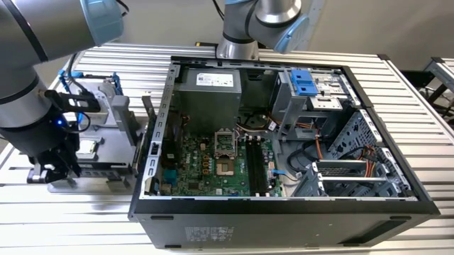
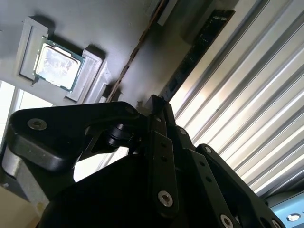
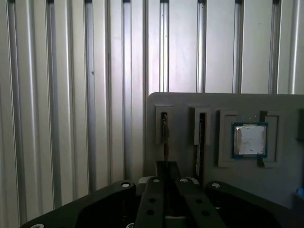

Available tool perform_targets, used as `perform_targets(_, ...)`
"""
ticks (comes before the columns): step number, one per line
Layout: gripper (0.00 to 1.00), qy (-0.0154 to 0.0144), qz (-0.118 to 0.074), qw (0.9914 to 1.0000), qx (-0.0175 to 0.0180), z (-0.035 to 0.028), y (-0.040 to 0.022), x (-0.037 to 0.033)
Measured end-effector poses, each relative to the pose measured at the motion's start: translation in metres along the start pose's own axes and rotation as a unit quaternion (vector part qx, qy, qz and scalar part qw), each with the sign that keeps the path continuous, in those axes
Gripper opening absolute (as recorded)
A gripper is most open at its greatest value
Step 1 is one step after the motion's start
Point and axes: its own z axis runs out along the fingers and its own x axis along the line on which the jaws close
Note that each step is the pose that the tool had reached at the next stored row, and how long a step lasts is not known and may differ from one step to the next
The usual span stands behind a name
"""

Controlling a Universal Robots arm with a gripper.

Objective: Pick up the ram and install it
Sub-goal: 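Pick up the ram and move it above insertion slot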

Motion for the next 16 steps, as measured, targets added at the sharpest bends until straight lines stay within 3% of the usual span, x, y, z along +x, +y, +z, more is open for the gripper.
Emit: perform_targets(16, 0.0, -0.0001, 0.002, 1.0, 0.0001, -0.0158, 0.0005, -0.0001)
